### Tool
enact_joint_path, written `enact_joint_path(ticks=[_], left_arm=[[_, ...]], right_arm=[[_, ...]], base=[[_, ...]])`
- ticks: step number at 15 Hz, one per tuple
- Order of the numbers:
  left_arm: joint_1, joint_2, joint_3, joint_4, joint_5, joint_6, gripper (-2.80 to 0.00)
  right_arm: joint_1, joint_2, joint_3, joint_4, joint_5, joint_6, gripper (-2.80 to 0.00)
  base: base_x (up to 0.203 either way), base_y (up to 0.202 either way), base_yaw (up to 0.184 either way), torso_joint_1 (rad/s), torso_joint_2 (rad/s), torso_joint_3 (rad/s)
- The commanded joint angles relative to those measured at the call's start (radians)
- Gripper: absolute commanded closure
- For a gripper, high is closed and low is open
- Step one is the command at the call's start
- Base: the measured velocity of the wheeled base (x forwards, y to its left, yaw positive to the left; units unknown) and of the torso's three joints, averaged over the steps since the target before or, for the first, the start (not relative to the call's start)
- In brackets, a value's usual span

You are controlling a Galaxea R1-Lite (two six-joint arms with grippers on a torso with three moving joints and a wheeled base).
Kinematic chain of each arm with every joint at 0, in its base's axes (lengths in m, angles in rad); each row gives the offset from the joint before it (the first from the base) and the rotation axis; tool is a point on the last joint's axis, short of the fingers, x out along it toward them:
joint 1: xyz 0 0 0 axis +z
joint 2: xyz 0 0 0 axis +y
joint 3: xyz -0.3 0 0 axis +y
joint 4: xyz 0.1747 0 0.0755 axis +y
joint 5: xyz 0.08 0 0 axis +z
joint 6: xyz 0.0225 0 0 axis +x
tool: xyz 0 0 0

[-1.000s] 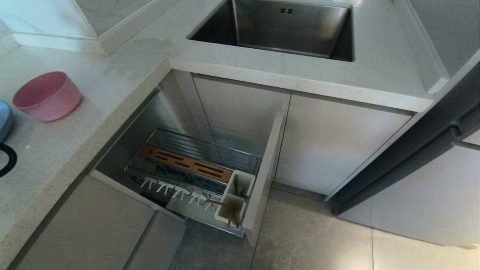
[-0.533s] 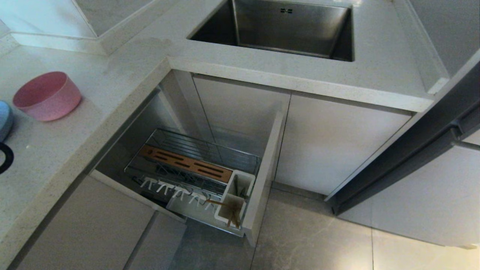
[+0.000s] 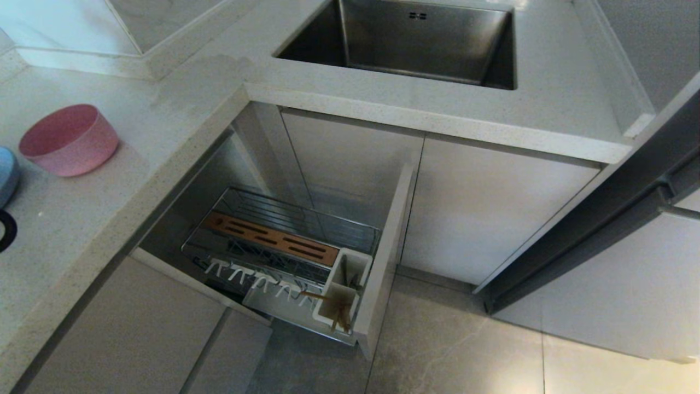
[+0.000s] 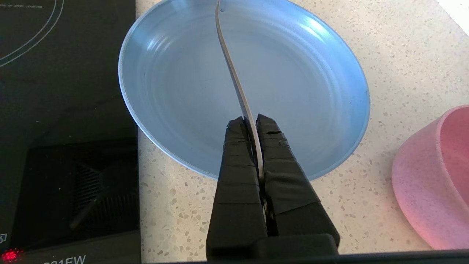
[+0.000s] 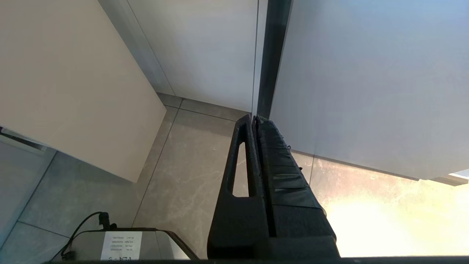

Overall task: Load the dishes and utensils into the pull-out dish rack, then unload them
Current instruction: Take the fork out of the cupboard

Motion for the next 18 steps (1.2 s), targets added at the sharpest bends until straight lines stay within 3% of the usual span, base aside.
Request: enact_joint_path(ticks=[1,16,17,18], left_arm=[[0.000,-0.004,0.006,-0.004,0.003,0.000,-2.80],[0.004,-0.025,-0.014,0.039,-0.013,0.018,-2.80],[0.004,-0.024,-0.014,0.038,-0.013,0.019,0.00],[0.004,-0.024,-0.016,0.038,-0.013,0.020,0.00]], right_arm=[[0.000,-0.001,0.000,0.000,0.000,-0.001,0.00],[0.000,-0.001,0.000,0.000,0.000,0.000,0.00],[0.000,-0.001,0.000,0.000,0.000,0.000,0.00],[0.000,-0.001,0.000,0.000,0.000,0.000,0.00]], base=[[0.000,0.000,0.000,0.000,0.00,0.000],[0.000,0.000,0.000,0.000,0.00,0.000],[0.000,0.000,0.000,0.000,0.00,0.000],[0.000,0.000,0.000,0.000,0.00,0.000]])
